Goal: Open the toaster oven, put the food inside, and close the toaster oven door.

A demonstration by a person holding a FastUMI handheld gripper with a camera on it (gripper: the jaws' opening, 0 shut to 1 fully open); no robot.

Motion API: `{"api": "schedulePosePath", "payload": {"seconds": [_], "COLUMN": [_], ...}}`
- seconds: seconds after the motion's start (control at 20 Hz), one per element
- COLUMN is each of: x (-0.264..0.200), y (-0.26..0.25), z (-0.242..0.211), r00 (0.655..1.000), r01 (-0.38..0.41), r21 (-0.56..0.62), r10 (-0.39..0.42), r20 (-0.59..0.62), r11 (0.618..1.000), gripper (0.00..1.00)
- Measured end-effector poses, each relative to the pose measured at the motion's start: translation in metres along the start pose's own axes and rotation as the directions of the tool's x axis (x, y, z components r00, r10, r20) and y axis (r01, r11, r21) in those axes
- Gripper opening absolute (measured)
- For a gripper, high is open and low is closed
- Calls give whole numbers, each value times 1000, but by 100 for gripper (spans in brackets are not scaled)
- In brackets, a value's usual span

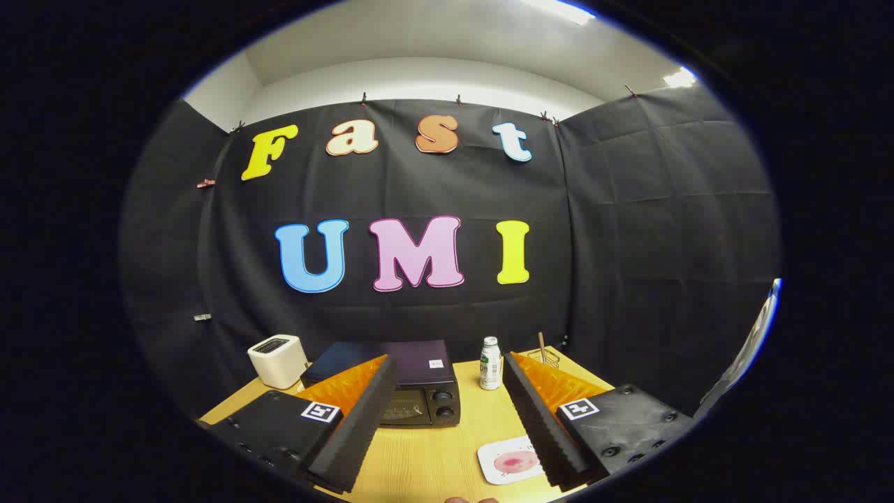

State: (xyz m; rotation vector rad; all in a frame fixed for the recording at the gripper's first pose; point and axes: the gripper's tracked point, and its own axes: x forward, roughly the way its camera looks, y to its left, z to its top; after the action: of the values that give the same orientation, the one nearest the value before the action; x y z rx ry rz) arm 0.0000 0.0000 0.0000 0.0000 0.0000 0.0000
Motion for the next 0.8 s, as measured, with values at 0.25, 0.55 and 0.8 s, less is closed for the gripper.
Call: {"api": "schedulePosePath", "payload": {"seconds": [0.25,0.55,0.8], "x": [2,5,10], "y": [11,23,30], "z": [-6,-3,-11], "r00": [999,999,999], "r01": [-21,-34,-35], "r21": [-28,-22,-44], "r10": [20,34,33], "r20": [-36,-26,-34], "r11": [999,999,998], "gripper": [98,98,98]}}
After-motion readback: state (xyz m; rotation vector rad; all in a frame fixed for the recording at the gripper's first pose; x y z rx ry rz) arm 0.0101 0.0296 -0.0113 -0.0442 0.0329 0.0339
